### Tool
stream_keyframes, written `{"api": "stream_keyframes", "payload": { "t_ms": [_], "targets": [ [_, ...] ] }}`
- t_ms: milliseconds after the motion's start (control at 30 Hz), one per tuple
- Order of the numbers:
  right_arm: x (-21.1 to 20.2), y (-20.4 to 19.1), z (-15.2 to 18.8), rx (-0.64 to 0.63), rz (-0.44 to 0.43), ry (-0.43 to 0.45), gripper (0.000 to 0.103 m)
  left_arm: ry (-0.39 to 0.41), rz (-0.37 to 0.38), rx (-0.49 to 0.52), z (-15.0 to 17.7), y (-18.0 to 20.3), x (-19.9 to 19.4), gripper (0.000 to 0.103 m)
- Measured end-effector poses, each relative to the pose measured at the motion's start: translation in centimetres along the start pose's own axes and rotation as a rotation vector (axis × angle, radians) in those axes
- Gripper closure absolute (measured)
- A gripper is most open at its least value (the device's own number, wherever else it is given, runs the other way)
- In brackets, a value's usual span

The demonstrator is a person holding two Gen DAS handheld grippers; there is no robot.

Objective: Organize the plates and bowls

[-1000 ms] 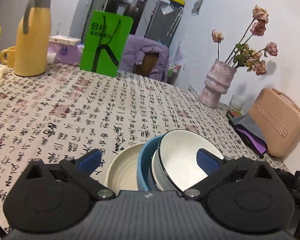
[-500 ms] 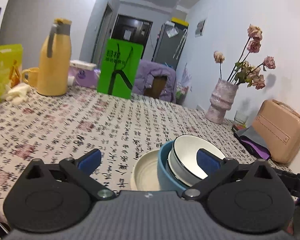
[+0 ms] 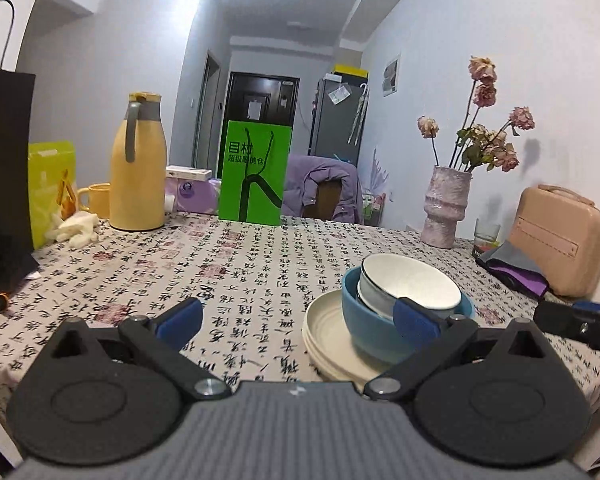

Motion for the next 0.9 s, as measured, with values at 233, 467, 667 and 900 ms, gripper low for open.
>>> {"api": "stream_keyframes", "payload": {
  "t_ms": [233, 467, 667, 900],
  "targets": [
    [-2.8, -1.3, 2.7, -0.146, 0.064, 0.033, 0.0, 0.014, -0.019, 0.051, 2.5, 0.0, -2.8, 0.0],
    [-4.4, -1.7, 5.5, -0.177, 0.059, 0.001, 0.0, 0.033, -0.037, 0.094, 4.7, 0.5, -4.9, 0.0],
    [-4.3, -1.1, 6.1, -0.158, 0.061, -0.023, 0.0, 0.03, -0.038, 0.127, 5.7, 1.2, -5.2, 0.0],
    [-4.1, -0.7, 6.2, -0.115, 0.053, -0.023, 0.0, 0.043, -0.038, 0.134, 5.9, 1.1, -5.7, 0.0]
  ]
}}
Point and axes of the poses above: each gripper's, at about its wrist camera, not at the fingertips, and x roughly the way its jaws point, y to its right, z to its underside, the point moved 9 cm from there along x, roughly the way its jaws point, and after that the axes turned 4 degrees about x, right-handed, at the moved point
